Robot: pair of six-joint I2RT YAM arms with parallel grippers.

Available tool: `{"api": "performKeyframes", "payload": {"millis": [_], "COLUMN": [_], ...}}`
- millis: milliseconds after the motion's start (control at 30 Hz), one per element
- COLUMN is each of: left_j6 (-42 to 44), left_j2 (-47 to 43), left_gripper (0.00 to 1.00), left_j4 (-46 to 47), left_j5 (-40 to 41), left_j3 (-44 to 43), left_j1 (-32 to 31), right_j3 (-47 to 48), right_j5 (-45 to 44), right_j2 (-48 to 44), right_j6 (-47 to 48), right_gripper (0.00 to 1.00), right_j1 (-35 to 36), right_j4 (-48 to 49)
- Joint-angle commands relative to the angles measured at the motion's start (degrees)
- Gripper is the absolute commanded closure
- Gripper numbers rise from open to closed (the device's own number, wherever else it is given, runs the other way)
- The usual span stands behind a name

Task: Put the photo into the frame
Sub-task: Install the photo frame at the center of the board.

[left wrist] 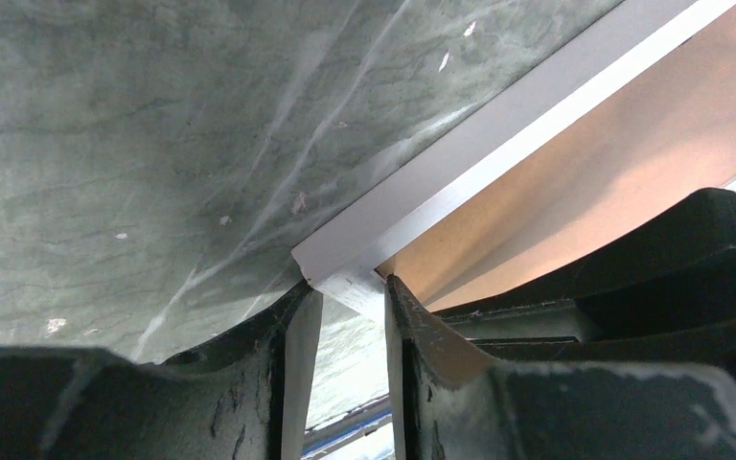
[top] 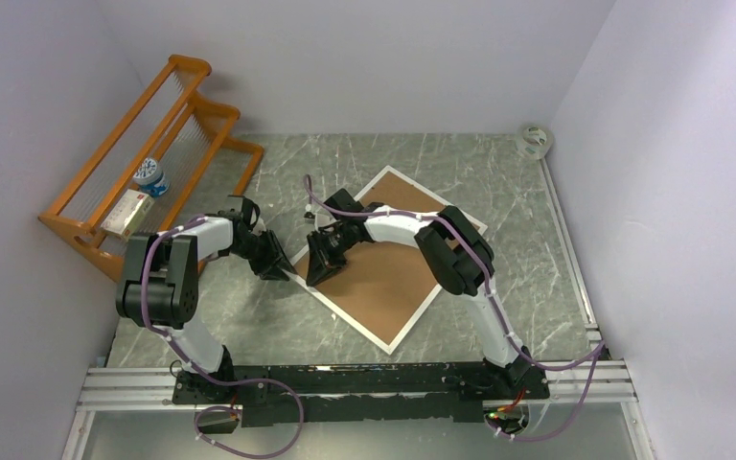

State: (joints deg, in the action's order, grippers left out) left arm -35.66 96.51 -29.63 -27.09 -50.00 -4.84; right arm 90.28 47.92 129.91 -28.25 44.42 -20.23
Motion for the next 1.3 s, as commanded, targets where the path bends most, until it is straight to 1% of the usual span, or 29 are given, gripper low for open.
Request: {"api": "performKeyframes", "payload": {"millis": [0,200,300,467,567,700,767,933,1000,1100,1167,1267], "left_j6": [1.38,1.54,1.56,1.61,1.58,1.65,1.65,1.66,1.53,1.47,1.26,1.08], "left_j2": [1.62,0.88,0.81,0.87,0.87,1.04,0.93,-0.61,-1.83,-3.37,-4.03,-4.48], "left_gripper": [0.63,0.64,0.64,0.64,0.64,0.64,0.64,0.63,0.60,0.54,0.50,0.41], "left_j4": [-2.29,-2.87,-3.05,-3.22,-3.33,-3.64,-3.67,-3.23,-2.56,-1.62,-1.25,-0.76], "left_j5": [5.85,6.29,6.44,6.58,6.81,7.03,6.98,6.37,5.69,4.52,4.02,3.53], "left_j3": [-0.27,-0.17,-0.36,-0.54,-0.58,-0.76,-0.80,-1.30,-1.37,-1.58,-1.53,-1.05], "left_j1": [0.01,0.03,0.01,0.01,0.05,0.02,0.01,0.01,0.01,0.02,0.01,0.01], "right_j3": [-0.55,-1.58,-1.83,-3.28,-4.17,-4.15,-4.55,-5.50,-5.31,-5.17,-5.09,-4.12], "right_j5": [-8.31,-9.37,-11.20,-17.08,-21.15,-25.31,-26.03,-28.96,-30.82,-36.70,-41.63,-49.13], "right_j2": [3.82,4.51,4.26,2.79,2.42,2.69,1.52,-8.21,-12.70,-18.67,-21.45,-23.09], "right_j6": [4.65,5.30,5.64,6.40,7.79,9.56,9.81,8.15,6.78,5.34,4.87,5.43], "right_gripper": [0.78,0.71,0.66,0.55,0.51,0.49,0.49,0.49,0.48,0.45,0.40,0.33], "right_j1": [-1.82,-2.74,-2.68,-2.65,-2.62,-2.65,-2.63,-3.67,-5.06,-8.32,-11.21,-16.80], "right_j4": [-3.76,-3.95,-4.26,-3.98,-3.89,-5.41,-4.89,-1.25,0.20,1.35,0.97,-1.93]}}
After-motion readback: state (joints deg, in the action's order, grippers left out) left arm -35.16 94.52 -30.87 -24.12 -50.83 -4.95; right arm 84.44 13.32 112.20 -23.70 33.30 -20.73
